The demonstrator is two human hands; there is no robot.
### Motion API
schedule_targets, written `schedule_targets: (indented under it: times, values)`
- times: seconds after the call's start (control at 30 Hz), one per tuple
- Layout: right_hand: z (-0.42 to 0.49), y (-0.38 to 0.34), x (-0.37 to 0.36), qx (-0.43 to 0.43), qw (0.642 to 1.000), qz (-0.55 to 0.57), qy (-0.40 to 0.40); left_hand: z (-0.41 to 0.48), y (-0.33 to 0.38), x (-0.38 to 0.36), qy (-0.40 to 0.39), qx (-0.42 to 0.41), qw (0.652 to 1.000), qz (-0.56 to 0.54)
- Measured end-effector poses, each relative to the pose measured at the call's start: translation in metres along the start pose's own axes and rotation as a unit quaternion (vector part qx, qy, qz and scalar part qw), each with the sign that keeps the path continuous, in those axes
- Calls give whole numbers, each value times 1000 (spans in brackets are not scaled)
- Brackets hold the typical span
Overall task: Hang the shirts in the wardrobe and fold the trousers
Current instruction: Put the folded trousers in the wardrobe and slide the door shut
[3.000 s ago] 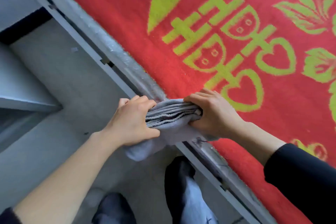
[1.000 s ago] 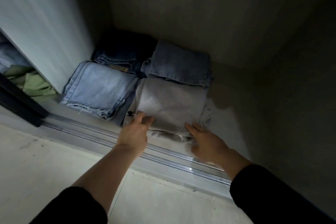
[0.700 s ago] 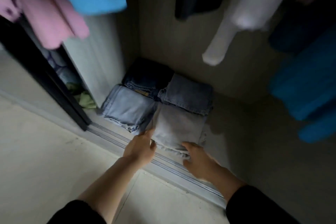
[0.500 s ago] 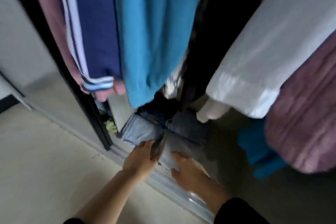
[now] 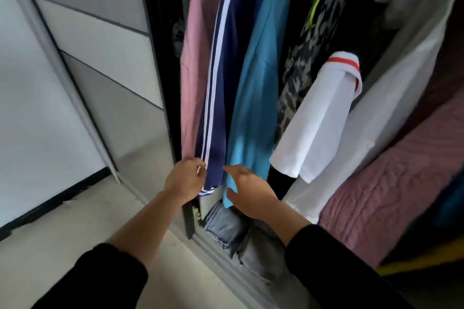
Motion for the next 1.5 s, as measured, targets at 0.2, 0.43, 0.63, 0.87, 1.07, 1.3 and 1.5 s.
schedule_targets:
  times: [0.2, 0.43, 0.63, 0.87, 1.07, 1.3, 1.5]
  values:
    - [36, -52, 67, 61, 994, 2, 94, 39, 2, 86, 87, 31, 996, 9]
    - [96, -104, 124, 86, 982, 16, 165, 103, -17, 156, 124, 31, 992, -2]
    - [152, -146, 151, 92, 972, 26, 216, 158, -33, 184, 137, 0, 990, -12]
    - [196, -187, 172, 91, 957, 23, 276, 183, -37, 188, 193, -59, 979, 5]
    - [221, -222, 188, 67, 937, 6, 342, 189, -41, 190, 187, -62, 980, 4]
    - [238, -227, 207, 21, 929, 10, 370, 189, -34, 191, 163, -86, 983, -11]
    - [236, -230, 209, 49, 931, -32, 361, 183, -34, 194, 174, -89, 981, -9]
Point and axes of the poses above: each hand's wrist, its own z-axis towards the middle knuckle, its own x-axis out of the back of the hand, y = z × x, the point moved 6 cm from there along z, towards the middle knuckle, and after that the axes turned 9 degrees about z, right-handed, at the moved point
